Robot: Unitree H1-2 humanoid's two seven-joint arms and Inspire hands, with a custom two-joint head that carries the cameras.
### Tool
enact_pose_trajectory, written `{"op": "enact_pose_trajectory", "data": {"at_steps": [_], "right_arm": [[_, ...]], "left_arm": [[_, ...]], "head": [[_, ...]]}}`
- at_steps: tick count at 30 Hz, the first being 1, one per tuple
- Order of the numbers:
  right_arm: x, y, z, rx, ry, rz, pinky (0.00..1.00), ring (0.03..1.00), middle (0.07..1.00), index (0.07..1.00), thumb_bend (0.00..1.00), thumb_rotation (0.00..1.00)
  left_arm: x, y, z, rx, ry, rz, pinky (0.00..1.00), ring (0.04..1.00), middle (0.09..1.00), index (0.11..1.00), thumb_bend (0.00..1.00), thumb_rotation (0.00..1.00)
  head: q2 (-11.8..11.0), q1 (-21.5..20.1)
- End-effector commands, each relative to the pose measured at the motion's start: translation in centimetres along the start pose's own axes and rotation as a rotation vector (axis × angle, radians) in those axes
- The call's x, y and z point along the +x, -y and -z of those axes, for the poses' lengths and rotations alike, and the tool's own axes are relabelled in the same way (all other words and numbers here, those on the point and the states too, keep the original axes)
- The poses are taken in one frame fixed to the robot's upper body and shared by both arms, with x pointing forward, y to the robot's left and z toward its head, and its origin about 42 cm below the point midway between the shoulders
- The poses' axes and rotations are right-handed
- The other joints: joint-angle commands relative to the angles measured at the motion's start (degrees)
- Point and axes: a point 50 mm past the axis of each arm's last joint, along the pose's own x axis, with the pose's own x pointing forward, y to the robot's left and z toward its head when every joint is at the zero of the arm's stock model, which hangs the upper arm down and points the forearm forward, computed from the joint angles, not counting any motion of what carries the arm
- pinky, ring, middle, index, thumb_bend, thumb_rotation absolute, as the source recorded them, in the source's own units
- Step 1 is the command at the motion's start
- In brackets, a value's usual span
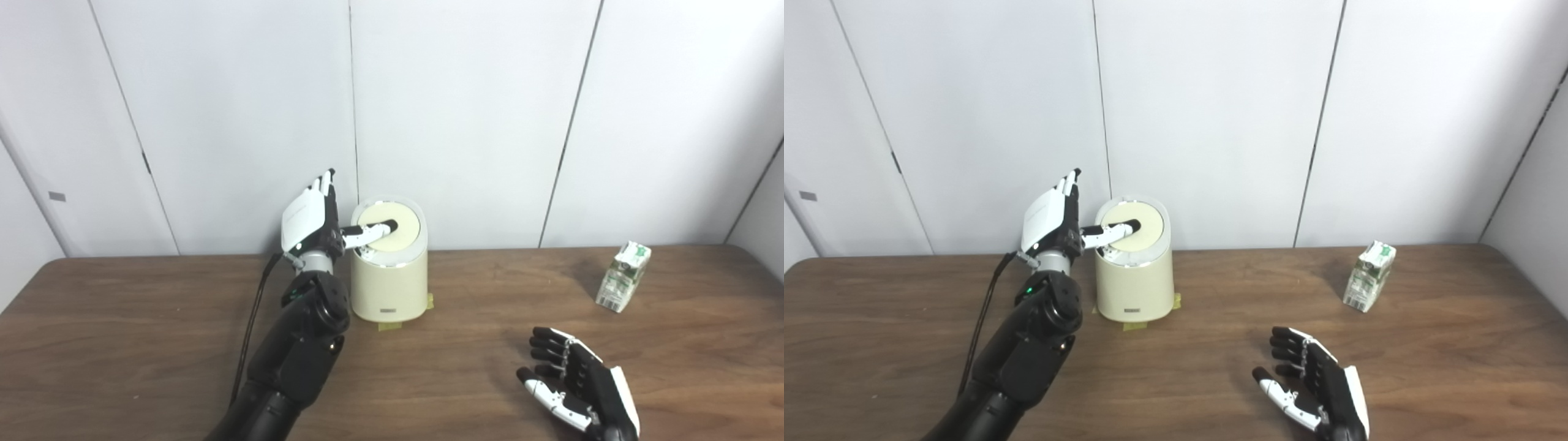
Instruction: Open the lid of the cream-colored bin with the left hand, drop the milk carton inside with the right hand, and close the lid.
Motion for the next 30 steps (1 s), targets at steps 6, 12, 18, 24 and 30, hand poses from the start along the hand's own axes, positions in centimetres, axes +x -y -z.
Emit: {"op": "enact_pose_trajectory", "data": {"at_steps": [6,12,18,24,30], "right_arm": [[0.3,-0.9,-0.5,0.008,-0.008,-0.031,0.64,0.718,0.716,0.697,0.26,0.11],[0.4,-1.0,-0.5,-0.002,-0.007,-0.04,0.64,0.717,0.714,0.698,0.26,0.14],[0.4,-1.1,-0.6,0.003,-0.013,-0.039,0.64,0.715,0.717,0.699,0.26,0.13],[0.4,-1.2,-0.6,-0.003,-0.033,-0.041,0.64,0.715,0.718,0.698,0.27,0.15],[0.4,-1.0,-0.5,-0.029,-0.043,-0.059,0.65,0.718,0.726,0.703,0.28,0.22]], "left_arm": [[0.9,-2.5,-1.7,0.535,0.198,-0.138,1.0,1.0,1.0,1.0,1.0,0.23],[0.3,-2.6,-2.8,0.757,0.267,-0.163,1.0,1.0,1.0,1.0,1.0,0.26],[0.1,-2.5,-3.1,0.701,0.226,-0.108,1.0,1.0,1.0,1.0,1.0,0.26],[-0.1,-2.4,-2.4,0.618,0.207,-0.13,1.0,1.0,1.0,1.0,0.8,0.72],[-0.7,-2.9,-2.1,0.514,0.205,-0.155,1.0,1.0,1.0,1.0,0.71,0.96]], "head": [[0.38,0.06],[0.22,-0.17],[0.29,-0.16],[0.21,-0.72],[0.37,-0.5]]}}
